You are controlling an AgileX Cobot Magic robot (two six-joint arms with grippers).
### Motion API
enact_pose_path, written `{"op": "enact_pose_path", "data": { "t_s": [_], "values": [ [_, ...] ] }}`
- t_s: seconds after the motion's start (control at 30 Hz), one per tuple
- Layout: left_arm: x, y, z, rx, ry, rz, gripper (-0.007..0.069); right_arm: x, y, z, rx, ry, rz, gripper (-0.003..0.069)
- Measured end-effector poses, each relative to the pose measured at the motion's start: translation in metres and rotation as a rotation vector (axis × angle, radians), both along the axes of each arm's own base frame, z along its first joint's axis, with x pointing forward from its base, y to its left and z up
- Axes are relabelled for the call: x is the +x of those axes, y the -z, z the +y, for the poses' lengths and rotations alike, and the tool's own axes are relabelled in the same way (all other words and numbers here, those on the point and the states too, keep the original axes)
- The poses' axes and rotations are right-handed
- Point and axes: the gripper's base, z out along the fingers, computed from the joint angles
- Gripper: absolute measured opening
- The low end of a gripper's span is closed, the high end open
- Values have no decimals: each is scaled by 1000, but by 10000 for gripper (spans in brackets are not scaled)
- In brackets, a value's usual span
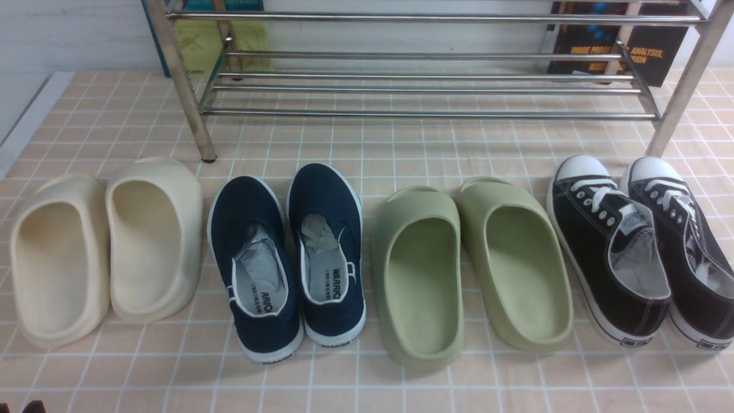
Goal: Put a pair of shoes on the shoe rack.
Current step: Use the left arm to grab the shoe closest to it
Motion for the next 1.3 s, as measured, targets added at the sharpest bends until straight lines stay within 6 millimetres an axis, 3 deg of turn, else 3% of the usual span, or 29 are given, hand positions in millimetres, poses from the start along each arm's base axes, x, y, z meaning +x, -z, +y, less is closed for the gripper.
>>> {"op": "enact_pose_path", "data": {
  "t_s": [0.97,1.3],
  "values": [
    [0,0,0,-5,-2,0,240,0,0,0,0,0,0,239],
    [1,-1,-4,-142,6,-20,240,0,0,0,0,0,0,239]
  ]
}}
